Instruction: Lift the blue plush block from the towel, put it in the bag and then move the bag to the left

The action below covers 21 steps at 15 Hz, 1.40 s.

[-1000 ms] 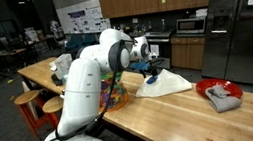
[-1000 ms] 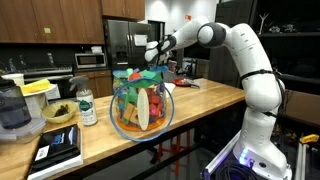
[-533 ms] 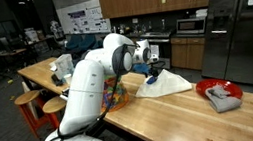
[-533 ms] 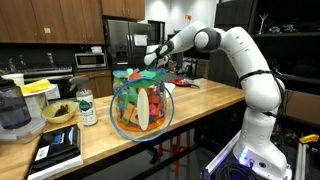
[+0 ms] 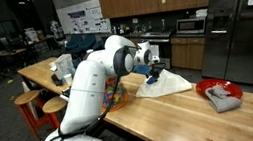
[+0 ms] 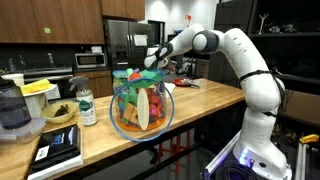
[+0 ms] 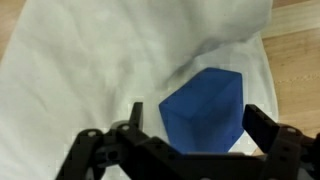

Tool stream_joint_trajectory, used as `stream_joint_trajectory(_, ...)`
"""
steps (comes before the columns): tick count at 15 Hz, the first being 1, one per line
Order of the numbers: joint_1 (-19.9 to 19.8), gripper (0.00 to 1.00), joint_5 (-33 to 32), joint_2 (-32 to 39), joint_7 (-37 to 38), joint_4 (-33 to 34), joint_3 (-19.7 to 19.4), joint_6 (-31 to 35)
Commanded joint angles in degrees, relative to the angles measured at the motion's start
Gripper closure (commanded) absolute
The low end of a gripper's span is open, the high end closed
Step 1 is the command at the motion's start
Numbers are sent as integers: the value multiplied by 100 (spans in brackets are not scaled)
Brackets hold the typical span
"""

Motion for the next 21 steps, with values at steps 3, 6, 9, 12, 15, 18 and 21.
stream_joint_trajectory(3, 46, 0, 284, 141, 66, 141, -100, 302)
stream_joint_trajectory(6, 45, 19, 352, 163, 59, 132, -104, 415)
stream_joint_trajectory(9, 46, 38, 369, 182, 47, 138, -110, 433)
stream_joint_trajectory(12, 44, 61, 368, 180, 34, 159, -112, 410)
stream_joint_trajectory(15, 47, 65, 355, 169, 20, 186, -115, 369)
stream_joint_trajectory(18, 45, 69, 343, 113, -17, 177, -111, 304)
stream_joint_trajectory(21, 35, 73, 344, 3, -75, 152, -94, 236)
